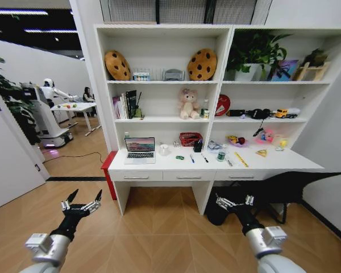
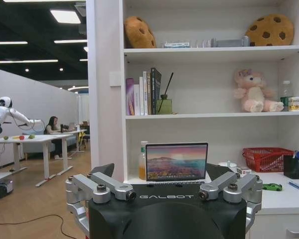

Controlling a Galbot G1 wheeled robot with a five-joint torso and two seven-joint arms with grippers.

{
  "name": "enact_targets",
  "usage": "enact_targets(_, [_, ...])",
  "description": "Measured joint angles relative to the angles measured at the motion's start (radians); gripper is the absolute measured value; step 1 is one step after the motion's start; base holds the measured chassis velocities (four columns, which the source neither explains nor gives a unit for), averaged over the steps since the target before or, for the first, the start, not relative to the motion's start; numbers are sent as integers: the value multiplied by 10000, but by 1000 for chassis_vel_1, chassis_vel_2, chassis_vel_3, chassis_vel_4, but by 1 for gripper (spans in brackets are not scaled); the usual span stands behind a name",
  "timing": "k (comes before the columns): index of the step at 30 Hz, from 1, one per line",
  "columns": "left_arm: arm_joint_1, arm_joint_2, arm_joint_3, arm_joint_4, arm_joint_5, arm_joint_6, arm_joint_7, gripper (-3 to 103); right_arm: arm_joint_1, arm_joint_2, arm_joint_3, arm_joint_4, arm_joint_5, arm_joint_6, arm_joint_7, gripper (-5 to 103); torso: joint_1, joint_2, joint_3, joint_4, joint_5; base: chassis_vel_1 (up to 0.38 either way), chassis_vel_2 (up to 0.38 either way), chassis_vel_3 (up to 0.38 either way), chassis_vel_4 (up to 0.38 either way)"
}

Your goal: Organize the objects on the table.

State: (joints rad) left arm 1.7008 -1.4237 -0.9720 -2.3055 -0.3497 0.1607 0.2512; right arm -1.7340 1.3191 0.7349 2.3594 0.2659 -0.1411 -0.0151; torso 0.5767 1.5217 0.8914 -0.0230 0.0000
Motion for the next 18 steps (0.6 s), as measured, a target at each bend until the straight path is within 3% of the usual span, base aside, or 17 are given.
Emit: enact_targets(18, [-168,-171,56,81,194,-17,-96,100,317,-202,-92,-344,194,55,-44,100,0,0,0,0,0,0,0,0,0])
